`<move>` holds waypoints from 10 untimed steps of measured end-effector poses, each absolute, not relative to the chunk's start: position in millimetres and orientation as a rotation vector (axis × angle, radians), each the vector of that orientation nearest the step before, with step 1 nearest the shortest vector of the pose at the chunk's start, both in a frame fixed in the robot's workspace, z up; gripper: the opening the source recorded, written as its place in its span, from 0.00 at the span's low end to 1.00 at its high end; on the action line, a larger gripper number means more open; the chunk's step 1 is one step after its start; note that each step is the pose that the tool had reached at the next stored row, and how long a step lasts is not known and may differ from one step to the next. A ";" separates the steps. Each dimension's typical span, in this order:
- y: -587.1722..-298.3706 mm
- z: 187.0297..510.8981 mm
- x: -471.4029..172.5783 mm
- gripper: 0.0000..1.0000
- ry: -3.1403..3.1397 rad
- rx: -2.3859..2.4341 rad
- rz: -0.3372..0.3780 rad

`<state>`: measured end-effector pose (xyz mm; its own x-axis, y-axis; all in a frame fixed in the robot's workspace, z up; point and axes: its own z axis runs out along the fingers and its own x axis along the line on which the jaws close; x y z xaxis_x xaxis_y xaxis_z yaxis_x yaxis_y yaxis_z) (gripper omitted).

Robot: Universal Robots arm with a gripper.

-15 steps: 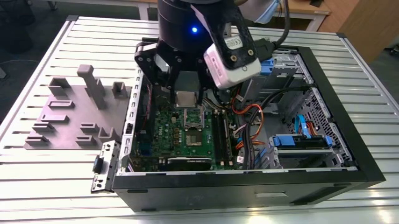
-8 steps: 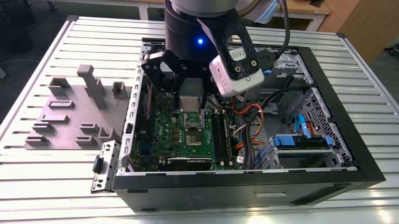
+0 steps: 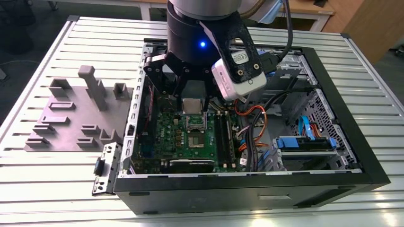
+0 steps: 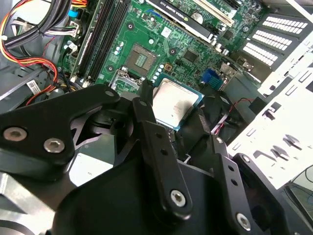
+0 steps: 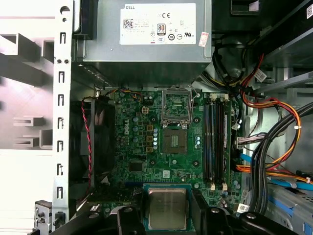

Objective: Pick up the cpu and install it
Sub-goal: 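Pick up the cpu and move it towards the insertion slot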

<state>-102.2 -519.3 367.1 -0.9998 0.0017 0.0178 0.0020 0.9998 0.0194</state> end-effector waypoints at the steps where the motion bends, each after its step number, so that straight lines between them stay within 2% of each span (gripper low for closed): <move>1: -519.3 367.1 -102.2 0.47 -3.124 -0.003 -0.030; 10: -519.3 363.6 -102.2 0.47 -3.124 -0.003 -0.031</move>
